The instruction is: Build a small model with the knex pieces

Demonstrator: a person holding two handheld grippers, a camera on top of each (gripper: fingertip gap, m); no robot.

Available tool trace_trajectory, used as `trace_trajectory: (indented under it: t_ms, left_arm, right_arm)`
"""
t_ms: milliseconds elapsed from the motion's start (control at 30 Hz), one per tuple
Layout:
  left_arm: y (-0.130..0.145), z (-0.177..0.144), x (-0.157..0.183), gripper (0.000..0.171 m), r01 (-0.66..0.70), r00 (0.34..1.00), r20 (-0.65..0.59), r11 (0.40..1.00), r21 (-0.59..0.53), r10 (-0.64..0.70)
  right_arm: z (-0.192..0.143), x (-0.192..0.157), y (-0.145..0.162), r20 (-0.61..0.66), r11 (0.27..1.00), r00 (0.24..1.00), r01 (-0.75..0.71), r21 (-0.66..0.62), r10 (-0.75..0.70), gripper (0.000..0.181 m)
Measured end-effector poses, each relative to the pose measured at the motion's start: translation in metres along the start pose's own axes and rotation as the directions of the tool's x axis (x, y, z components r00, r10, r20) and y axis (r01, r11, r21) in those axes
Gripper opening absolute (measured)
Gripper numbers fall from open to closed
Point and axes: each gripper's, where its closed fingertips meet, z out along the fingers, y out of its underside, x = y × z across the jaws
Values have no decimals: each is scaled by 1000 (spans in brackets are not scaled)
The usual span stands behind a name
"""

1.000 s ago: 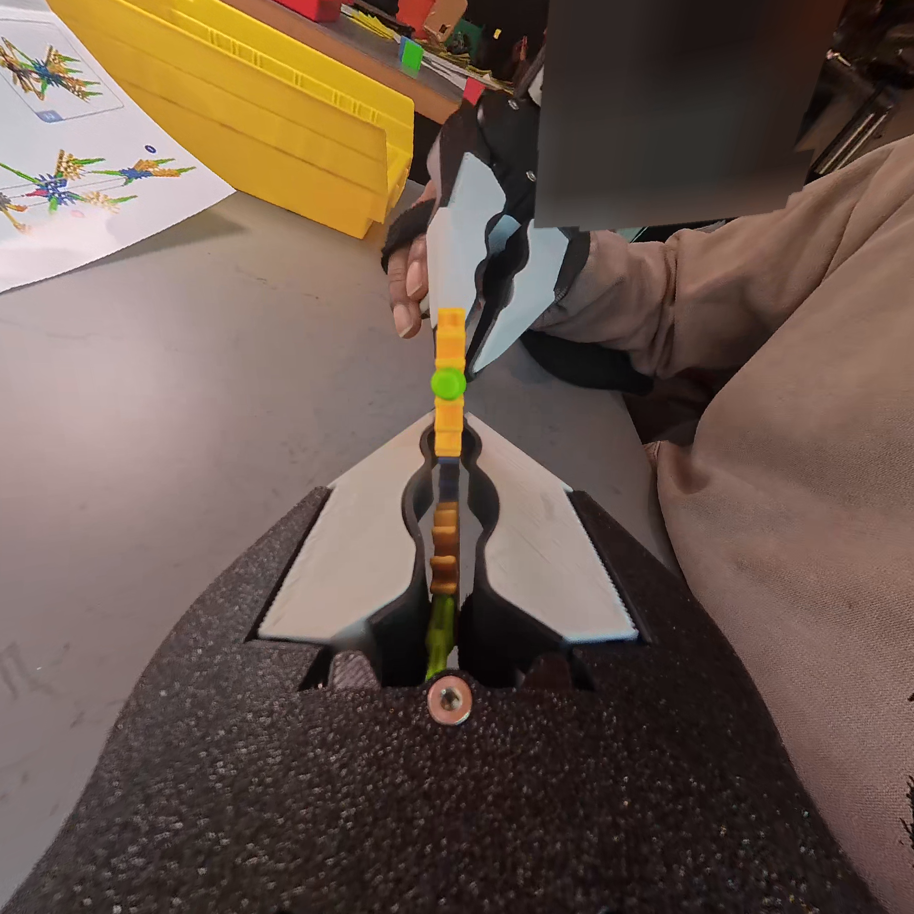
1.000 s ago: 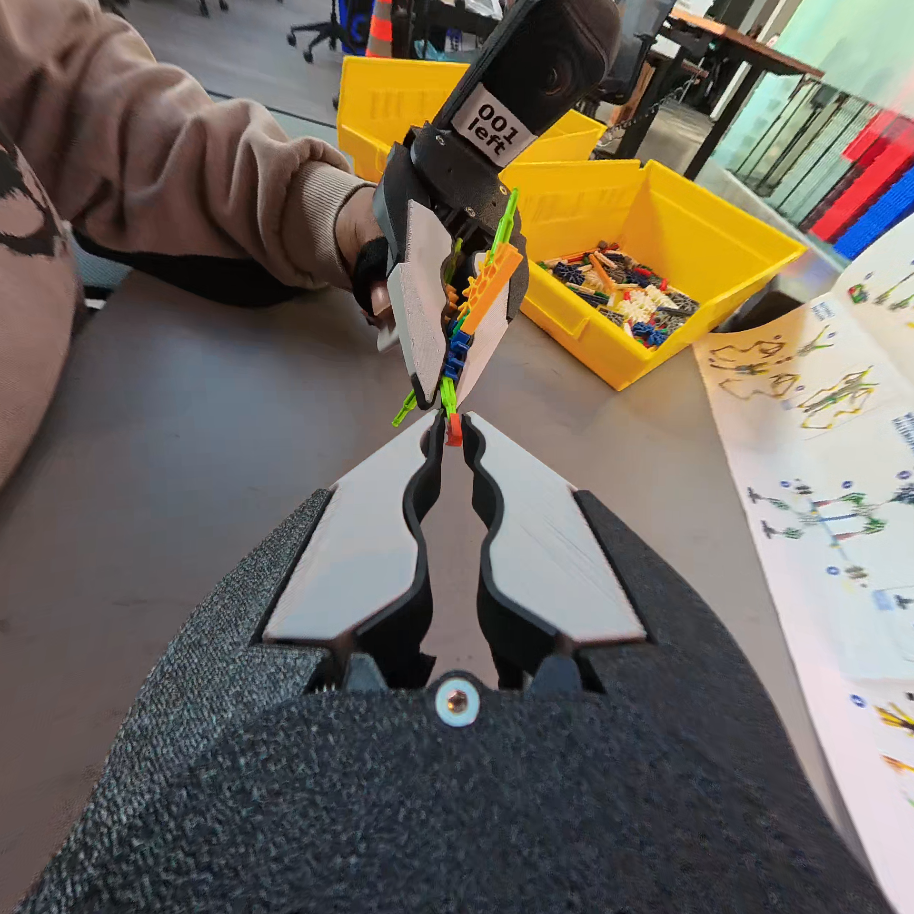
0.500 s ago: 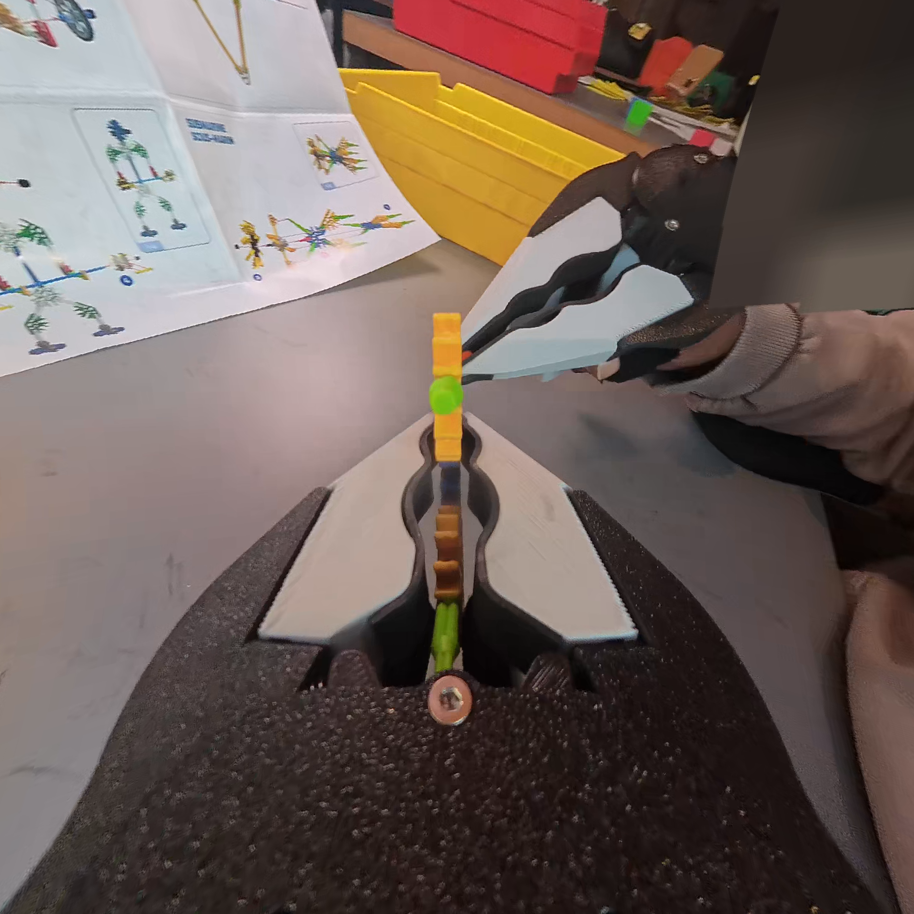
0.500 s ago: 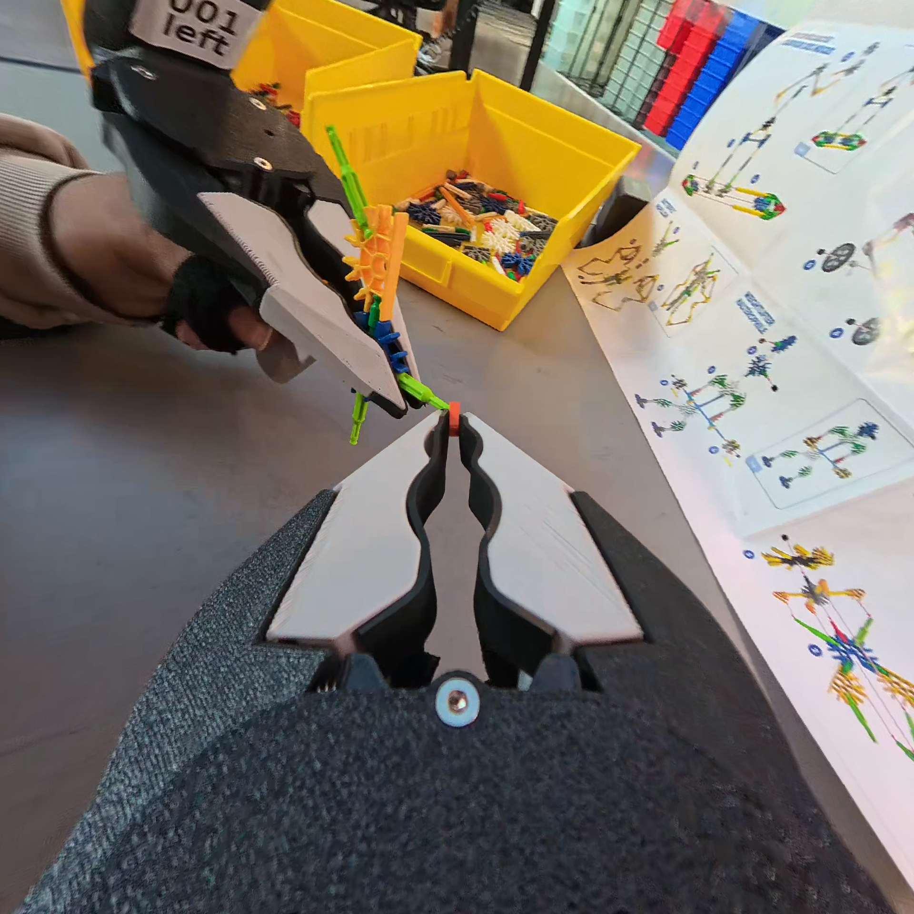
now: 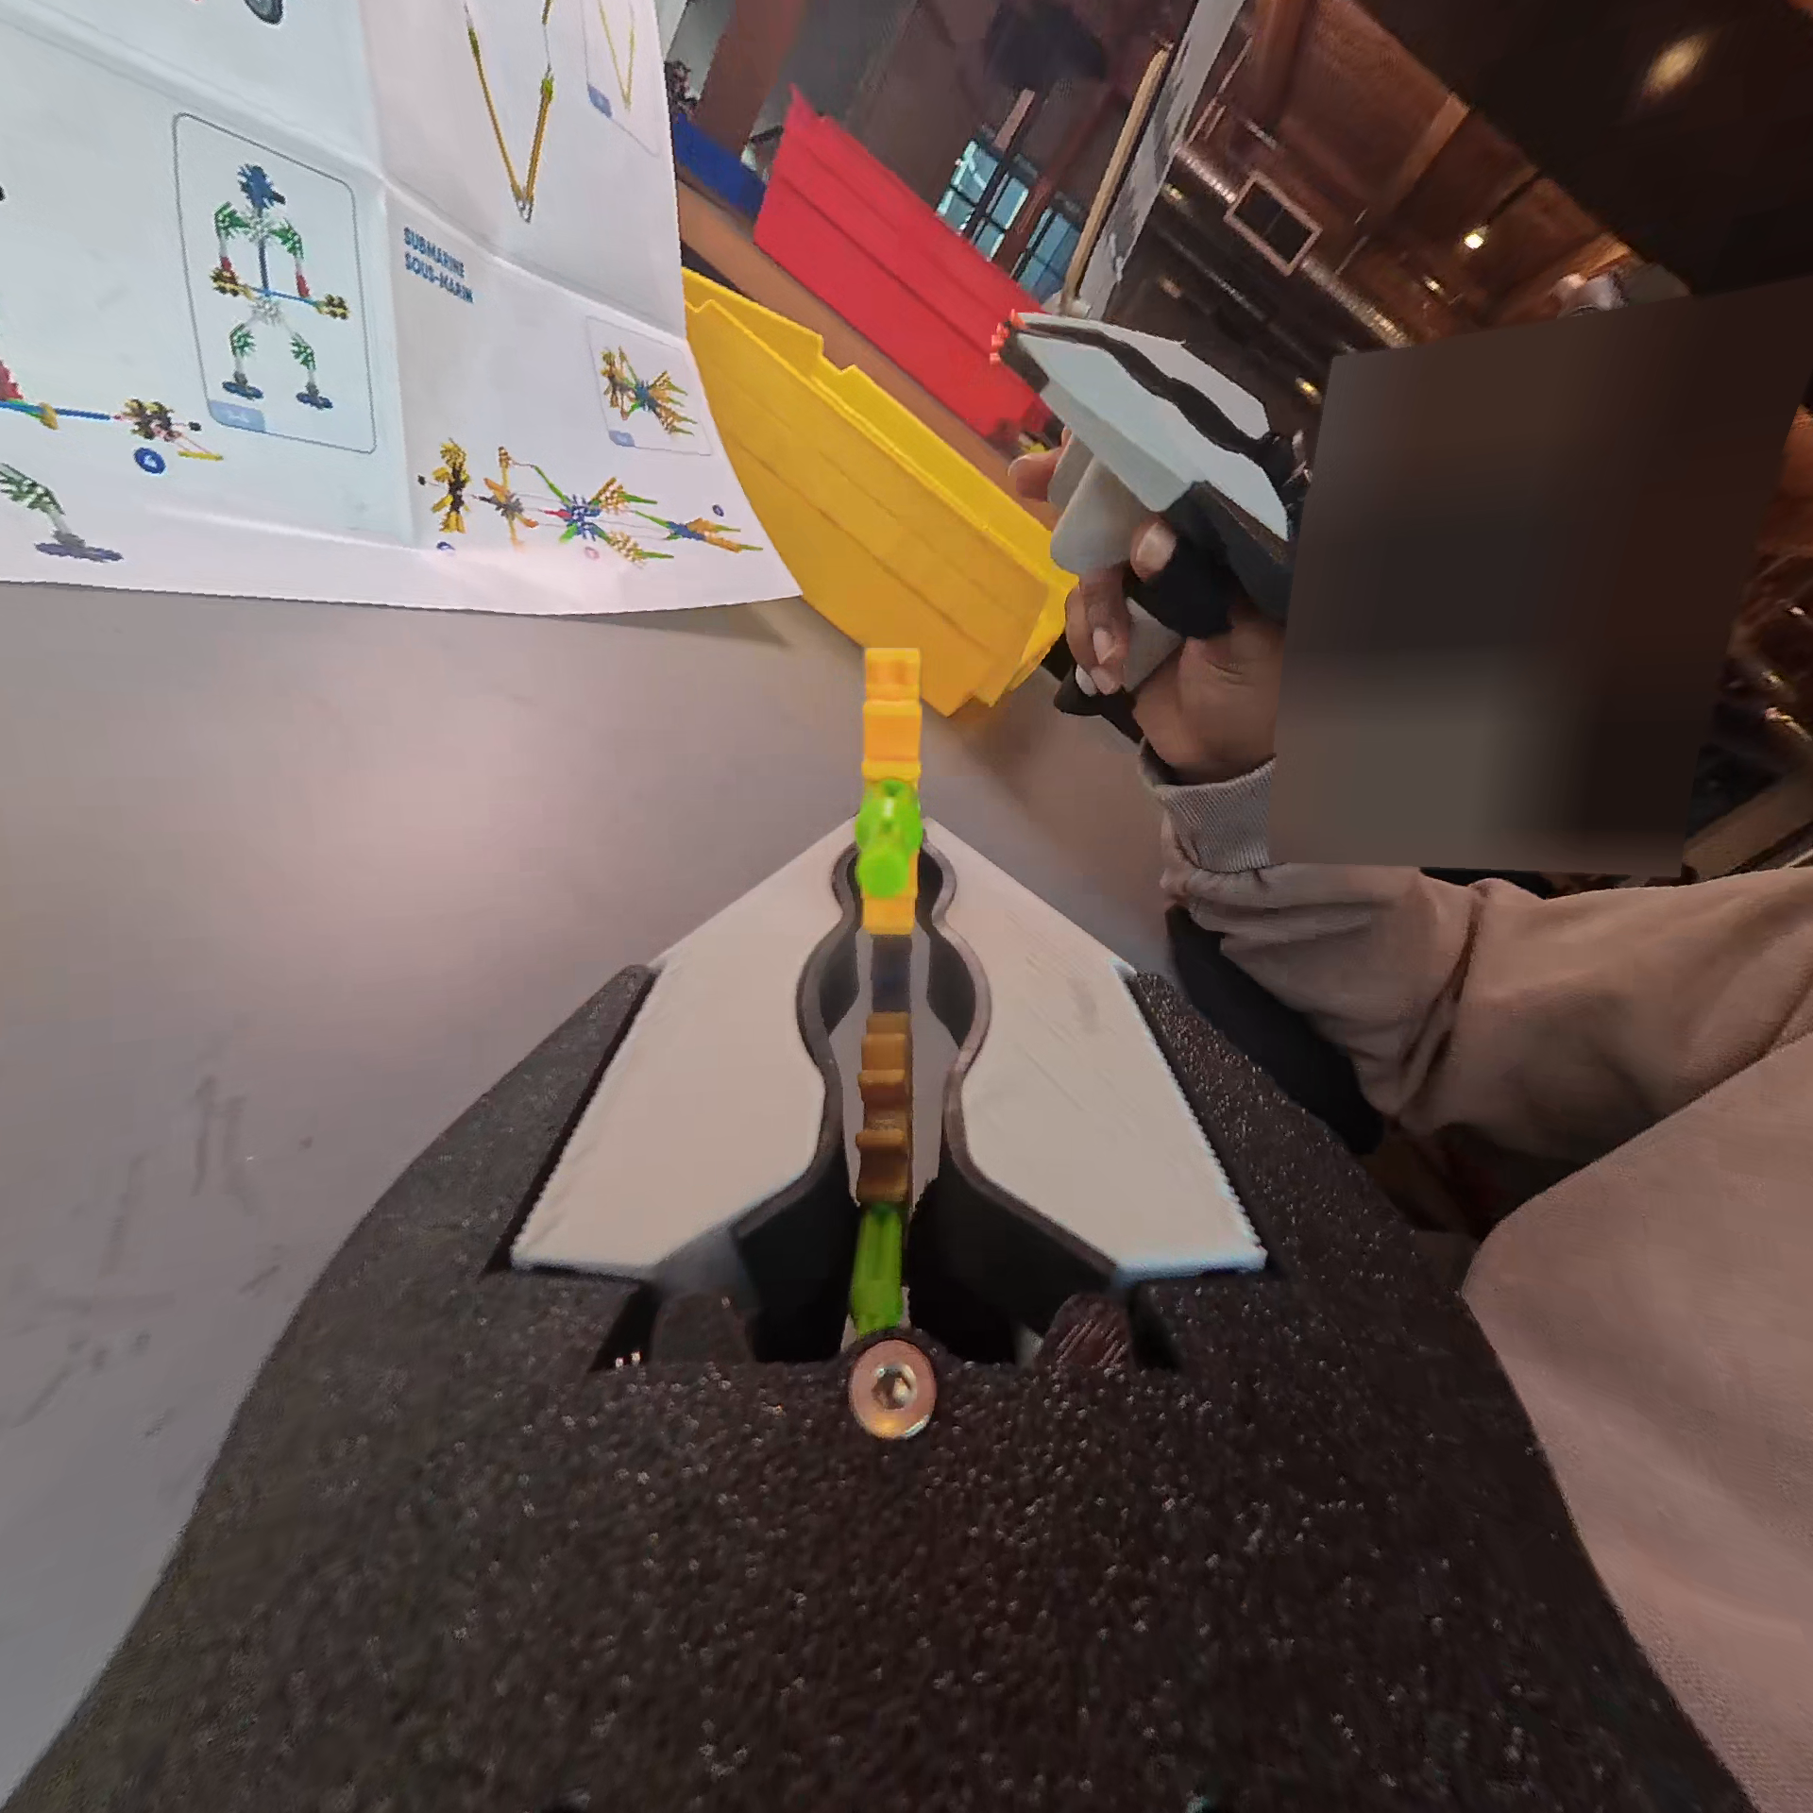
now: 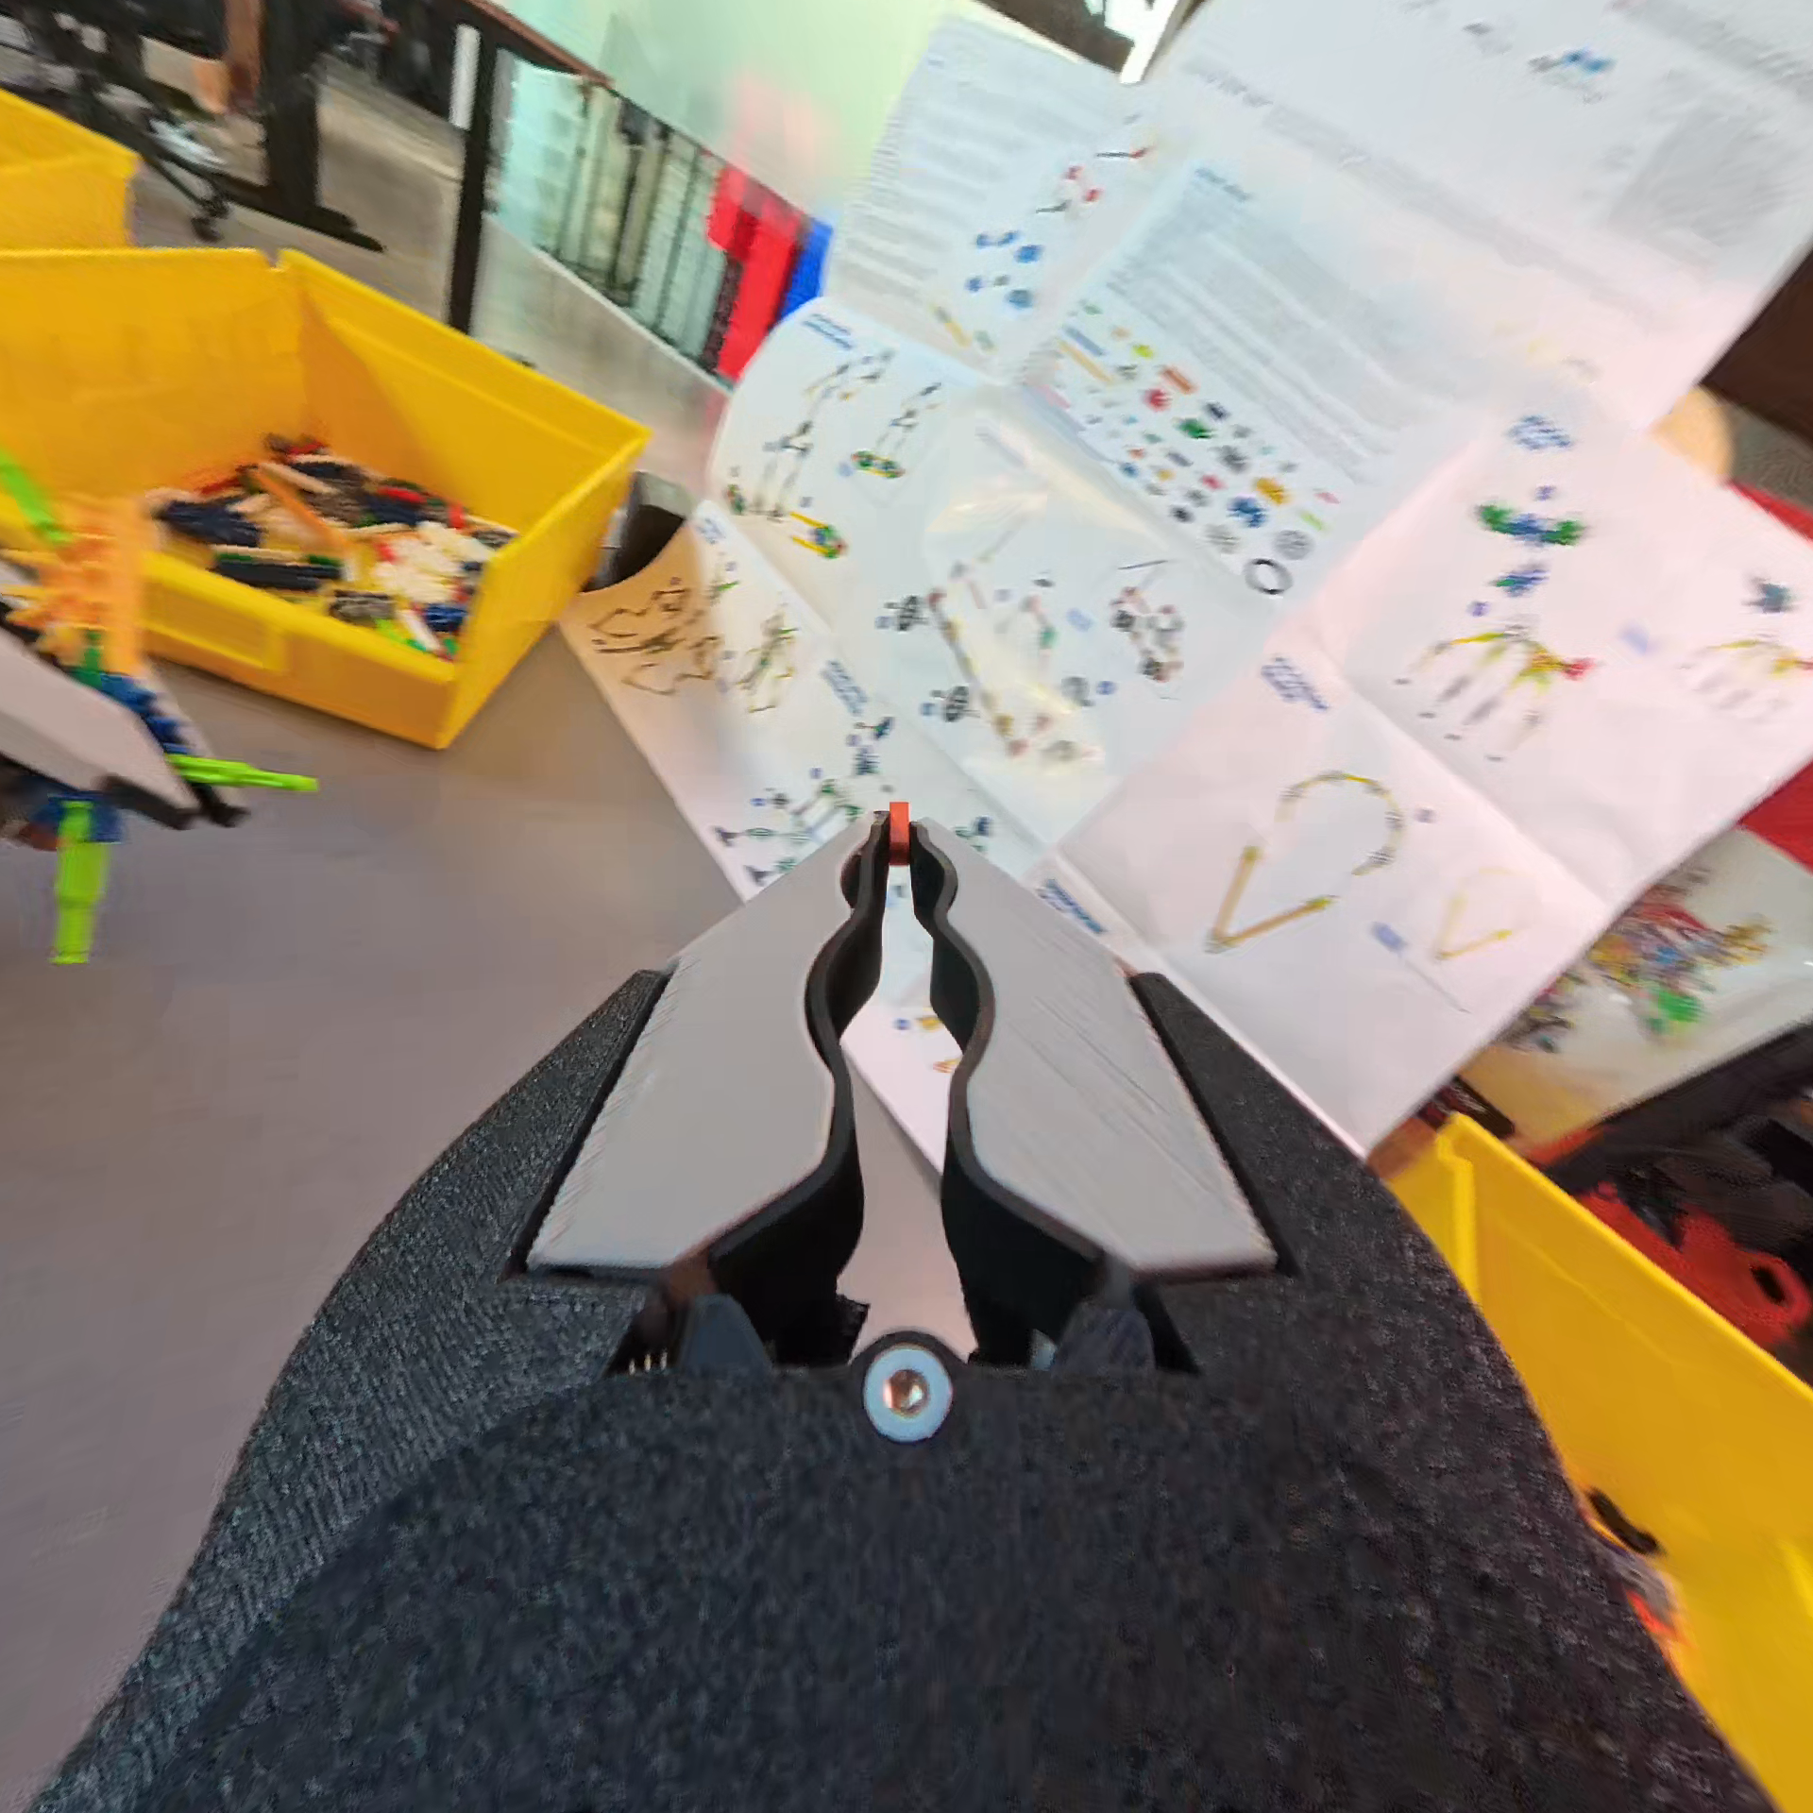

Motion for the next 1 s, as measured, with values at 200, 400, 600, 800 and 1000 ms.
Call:
trace_trajectory:
  t_ms: [200, 400, 600, 800, 1000]
  left_arm:
    - [-3, 3, 20, 6, 96, 984, -157, 995, 31, -90]
    - [0, 4, 25, 6, 104, 977, -190, 995, 11, -100]
    - [7, 8, 27, 6, 96, 974, -202, 995, -23, -99]
    - [15, 11, 32, 6, 55, 975, -212, 997, -60, -66]
    - [22, 14, 41, 6, -9, 974, -225, 996, -94, -13]
  right_arm:
    - [-62, 168, 79, -434, 960, 893, -3, -280, -124, 2]
    - [-96, 214, 167, -506, 873, 862, -223, -434, -32, 29]
    - [-60, 146, 55, -272, 991, 962, -64, -115, 31, 35]
    - [-23, -50, 4, 528, 947, 790, -304, -104, 311, 34]
    - [-27, -142, 3, 778, 864, 427, -416, -283, 460, 13]
